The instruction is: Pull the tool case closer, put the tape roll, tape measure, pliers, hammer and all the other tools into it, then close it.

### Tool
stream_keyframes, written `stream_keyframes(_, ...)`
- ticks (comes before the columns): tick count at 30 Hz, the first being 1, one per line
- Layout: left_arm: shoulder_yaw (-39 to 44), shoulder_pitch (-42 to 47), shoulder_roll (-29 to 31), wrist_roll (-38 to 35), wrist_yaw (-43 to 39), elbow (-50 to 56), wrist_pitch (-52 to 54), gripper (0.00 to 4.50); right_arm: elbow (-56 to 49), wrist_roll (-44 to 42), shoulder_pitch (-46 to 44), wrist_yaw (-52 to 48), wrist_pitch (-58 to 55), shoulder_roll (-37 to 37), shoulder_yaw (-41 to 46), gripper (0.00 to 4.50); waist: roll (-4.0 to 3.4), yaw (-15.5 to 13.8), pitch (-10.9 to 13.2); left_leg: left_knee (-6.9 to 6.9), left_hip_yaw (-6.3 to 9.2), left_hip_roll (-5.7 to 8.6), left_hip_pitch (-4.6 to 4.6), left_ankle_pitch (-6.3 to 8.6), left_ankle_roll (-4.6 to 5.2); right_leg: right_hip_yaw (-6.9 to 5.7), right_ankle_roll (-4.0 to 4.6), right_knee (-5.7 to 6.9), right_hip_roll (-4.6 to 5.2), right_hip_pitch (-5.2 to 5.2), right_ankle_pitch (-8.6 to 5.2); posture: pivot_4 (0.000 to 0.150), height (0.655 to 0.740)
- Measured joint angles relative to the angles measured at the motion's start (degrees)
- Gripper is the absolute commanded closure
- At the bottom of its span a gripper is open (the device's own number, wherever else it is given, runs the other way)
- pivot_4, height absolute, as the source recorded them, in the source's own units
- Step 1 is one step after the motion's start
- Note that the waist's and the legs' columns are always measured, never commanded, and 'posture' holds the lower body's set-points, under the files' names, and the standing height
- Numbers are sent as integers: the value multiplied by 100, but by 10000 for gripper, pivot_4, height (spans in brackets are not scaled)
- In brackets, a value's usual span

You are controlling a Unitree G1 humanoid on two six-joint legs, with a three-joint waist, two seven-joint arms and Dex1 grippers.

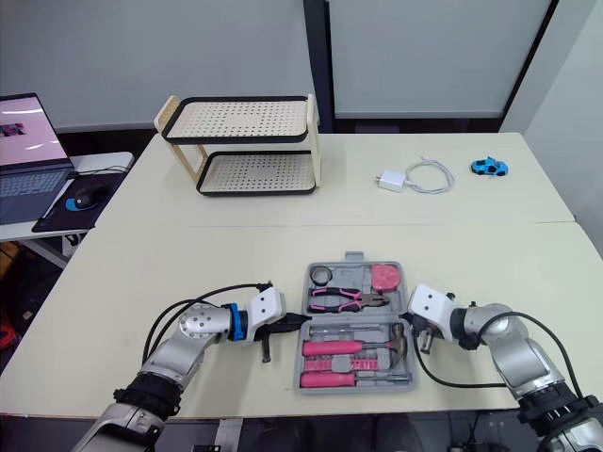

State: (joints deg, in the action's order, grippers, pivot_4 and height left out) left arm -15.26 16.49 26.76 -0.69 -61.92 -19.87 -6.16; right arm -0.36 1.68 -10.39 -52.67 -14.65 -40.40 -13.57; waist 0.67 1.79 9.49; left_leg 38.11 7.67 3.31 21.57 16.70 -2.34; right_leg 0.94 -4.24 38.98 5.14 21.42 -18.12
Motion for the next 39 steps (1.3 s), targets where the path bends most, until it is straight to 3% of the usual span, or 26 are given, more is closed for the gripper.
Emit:
stream_keyframes(16, -24, -274, 101, -8, 3, 492, 327, 44438, -673, -2, 415, -90, -473, -125, 7, 45000, 0, -12, 0, 0, 2, 1, -1, 1, 1, -2, 0, 0, 0, -3, 0, 1500, 7400)
stream_keyframes(39, -40, -374, 113, 0, 2, 608, 357, 44438, -804, -9, 509, -111, -595, -134, 2, 45000, 0, -13, -1, 0, 2, 1, -2, 1, 2, -2, 0, 0, 0, -5, 0, 1500, 7400)
